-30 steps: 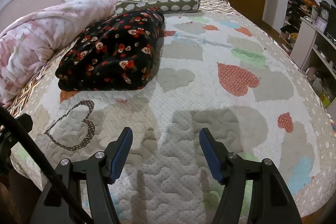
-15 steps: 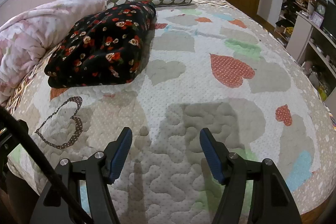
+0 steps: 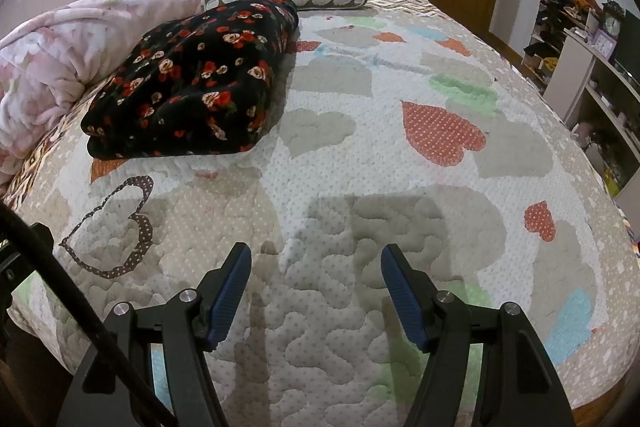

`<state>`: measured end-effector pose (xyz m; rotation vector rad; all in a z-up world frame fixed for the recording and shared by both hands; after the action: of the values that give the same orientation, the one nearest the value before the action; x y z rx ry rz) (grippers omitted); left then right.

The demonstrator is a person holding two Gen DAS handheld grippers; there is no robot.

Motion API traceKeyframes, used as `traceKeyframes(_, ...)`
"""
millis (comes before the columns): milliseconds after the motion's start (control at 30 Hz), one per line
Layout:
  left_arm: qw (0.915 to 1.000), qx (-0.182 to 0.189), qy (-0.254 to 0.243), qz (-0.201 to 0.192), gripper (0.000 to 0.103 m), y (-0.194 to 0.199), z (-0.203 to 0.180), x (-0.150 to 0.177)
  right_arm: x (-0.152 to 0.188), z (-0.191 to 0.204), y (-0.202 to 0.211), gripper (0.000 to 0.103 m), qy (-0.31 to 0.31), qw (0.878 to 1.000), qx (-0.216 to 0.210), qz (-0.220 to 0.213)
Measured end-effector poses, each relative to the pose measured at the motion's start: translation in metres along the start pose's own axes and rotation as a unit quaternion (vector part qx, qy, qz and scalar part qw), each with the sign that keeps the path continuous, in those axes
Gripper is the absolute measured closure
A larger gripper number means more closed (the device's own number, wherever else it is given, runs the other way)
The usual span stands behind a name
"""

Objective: Fold large clothes

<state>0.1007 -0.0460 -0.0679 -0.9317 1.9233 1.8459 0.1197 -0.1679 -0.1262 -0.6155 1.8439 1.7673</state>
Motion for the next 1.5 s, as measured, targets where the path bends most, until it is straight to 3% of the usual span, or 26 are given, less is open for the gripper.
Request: traceKeyframes(1500, 0.9995, -0.001, 0.017, 0.026, 0.0, -0.017, 0.009, 0.011, 0.005, 0.005, -0.003, 0.03, 0.016, 1.0, 0.005, -0.001)
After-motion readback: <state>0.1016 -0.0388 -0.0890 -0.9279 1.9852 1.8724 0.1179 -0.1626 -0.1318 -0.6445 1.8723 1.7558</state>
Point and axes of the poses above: each gripper's, at about its wrist camera, not at the fingertips, and y roughly against the way its jaws point, z to its left, x to its underside, the point moved 9 cm from there along -y, roughly the way its jaws point, and after that the axes turned 6 degrees about x, right-handed, at the moved point
